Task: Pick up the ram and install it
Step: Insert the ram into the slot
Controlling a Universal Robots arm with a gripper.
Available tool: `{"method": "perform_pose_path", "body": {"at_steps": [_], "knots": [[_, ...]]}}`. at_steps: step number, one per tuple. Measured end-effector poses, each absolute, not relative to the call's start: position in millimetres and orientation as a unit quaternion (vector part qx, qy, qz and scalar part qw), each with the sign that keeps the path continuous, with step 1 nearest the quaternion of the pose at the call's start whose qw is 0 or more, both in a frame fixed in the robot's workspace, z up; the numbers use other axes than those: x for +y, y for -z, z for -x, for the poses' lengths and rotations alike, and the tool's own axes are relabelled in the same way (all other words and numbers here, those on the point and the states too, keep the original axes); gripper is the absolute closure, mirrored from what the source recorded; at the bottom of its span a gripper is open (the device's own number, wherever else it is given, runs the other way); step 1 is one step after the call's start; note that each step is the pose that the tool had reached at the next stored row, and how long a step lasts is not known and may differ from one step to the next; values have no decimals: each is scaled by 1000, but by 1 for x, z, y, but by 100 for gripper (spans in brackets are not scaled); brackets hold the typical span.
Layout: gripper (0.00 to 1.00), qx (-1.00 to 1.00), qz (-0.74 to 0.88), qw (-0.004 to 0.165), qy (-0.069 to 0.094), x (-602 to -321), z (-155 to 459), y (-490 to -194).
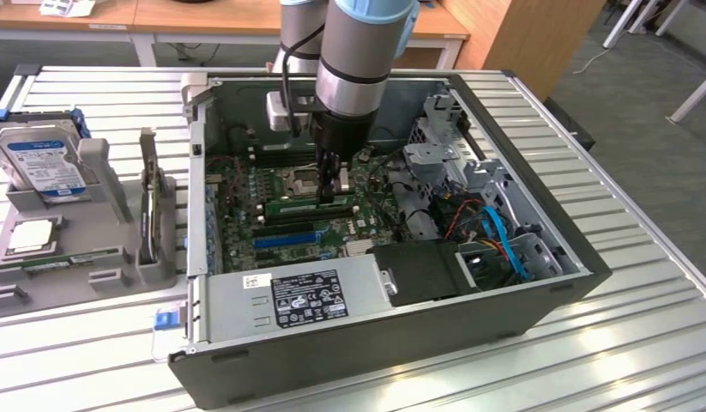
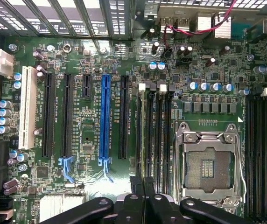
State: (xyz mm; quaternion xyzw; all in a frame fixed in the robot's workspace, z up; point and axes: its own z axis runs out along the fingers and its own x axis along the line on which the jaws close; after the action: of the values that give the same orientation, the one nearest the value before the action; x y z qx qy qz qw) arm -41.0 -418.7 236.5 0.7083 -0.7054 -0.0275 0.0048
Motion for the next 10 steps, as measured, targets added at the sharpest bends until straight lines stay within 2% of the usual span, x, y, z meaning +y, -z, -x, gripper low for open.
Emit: {"method": "perform_pose_path", "body": {"at_steps": [10], "knots": [[89,-708,-706,5,28,-419,41,-236]]}}
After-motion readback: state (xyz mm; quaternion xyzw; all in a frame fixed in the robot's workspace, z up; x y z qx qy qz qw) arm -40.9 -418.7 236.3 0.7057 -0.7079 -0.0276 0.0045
